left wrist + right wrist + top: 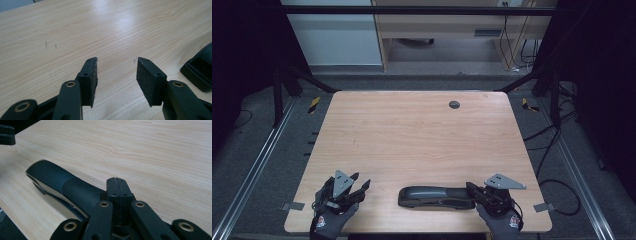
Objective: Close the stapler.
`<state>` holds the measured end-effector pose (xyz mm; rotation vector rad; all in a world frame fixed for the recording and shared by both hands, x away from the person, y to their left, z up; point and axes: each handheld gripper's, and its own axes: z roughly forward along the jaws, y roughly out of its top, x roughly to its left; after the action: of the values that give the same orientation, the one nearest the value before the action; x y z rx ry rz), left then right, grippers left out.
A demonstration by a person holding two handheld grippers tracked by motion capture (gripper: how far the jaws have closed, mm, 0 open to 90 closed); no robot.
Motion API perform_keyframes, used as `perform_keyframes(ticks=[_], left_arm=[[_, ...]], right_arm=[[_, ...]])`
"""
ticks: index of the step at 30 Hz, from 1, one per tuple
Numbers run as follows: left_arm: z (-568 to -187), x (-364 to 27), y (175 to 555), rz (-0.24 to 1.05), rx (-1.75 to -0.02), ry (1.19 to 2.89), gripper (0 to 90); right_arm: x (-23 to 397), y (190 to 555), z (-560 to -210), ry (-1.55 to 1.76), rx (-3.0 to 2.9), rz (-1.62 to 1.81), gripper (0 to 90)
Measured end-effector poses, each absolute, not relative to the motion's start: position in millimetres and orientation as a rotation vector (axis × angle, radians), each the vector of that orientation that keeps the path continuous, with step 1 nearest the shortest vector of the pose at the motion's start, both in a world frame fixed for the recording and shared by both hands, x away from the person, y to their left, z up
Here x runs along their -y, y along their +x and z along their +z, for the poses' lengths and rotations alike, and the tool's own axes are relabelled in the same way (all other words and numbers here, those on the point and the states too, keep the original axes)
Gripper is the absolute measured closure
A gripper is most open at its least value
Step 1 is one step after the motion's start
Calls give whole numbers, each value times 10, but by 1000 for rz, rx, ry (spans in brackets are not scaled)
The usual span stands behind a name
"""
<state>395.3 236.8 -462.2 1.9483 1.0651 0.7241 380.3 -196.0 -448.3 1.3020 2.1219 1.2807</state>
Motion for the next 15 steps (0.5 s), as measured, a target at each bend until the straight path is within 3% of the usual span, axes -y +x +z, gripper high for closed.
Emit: perform_keyframes(ticks=[15], left_arm=[[-4629,-2386,3972,723,-1071,1945,500]], right_arm=[[1989,3784,-4438,1262,-2091,1369,900]])
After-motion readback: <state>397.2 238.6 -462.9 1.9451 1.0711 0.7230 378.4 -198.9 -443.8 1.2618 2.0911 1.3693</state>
